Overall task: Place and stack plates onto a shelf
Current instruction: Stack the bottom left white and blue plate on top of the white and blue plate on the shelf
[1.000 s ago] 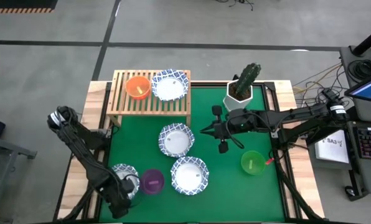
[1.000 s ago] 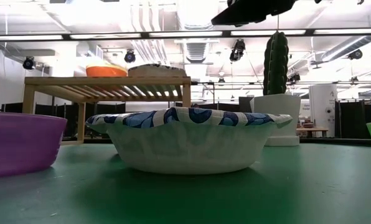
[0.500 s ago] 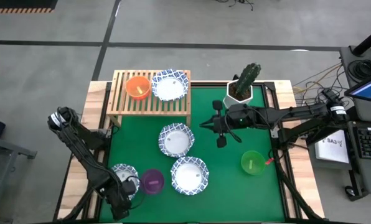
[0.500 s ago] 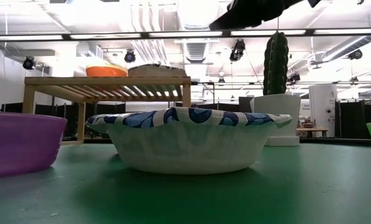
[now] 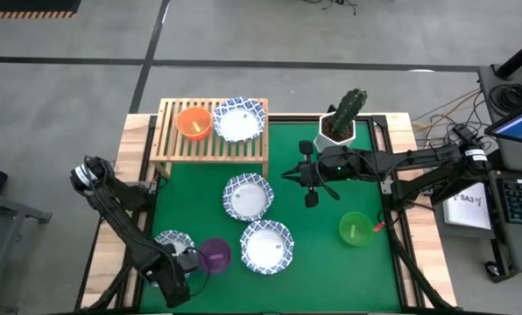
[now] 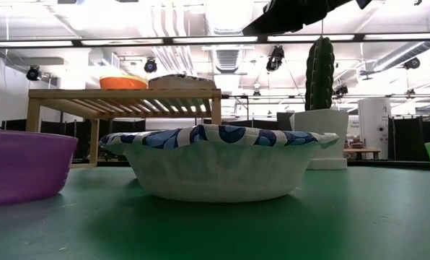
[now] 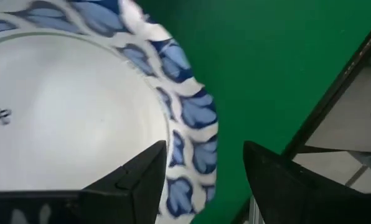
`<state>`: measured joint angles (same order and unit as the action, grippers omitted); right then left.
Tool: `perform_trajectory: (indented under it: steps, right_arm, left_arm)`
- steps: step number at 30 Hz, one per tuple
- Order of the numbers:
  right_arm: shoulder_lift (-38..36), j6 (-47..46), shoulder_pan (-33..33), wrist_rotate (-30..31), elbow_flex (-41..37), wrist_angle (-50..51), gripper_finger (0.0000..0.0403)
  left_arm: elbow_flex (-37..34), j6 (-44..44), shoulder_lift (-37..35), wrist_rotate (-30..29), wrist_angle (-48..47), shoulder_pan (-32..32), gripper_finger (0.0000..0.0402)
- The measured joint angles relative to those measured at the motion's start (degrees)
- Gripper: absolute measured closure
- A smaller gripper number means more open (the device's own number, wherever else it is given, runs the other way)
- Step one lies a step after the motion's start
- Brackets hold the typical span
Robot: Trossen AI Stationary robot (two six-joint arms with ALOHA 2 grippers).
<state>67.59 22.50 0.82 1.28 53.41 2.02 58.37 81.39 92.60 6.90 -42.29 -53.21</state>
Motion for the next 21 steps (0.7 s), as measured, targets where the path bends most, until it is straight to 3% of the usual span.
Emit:
perform_trajectory:
  steps: [9, 13, 18, 21]
  right_arm:
    - [0.0, 0.0, 0.0, 0.0, 0.0, -0.9, 0.0394]
    - [0.0, 0.0, 0.0, 0.0, 0.0, -1.0, 0.0394]
    - [0.0, 0.0, 0.0, 0.0, 0.0, -1.0, 0.0394]
    - [0.0, 0.0, 0.0, 0.0, 0.0, -1.0, 0.0394]
  left_arm:
    - [0.0, -0.3, 4.0, 0.0, 2.2, 0.0, 0.0224]
    - [0.0, -1.4, 4.0, 0.1, 2.8, -0.3, 0.0278]
    - [0.1, -1.5, 3.5, 1.8, 2.2, -0.5, 0.0379]
    - [0.1, -1.4, 3.1, 3.0, 2.3, -0.5, 0.0391]
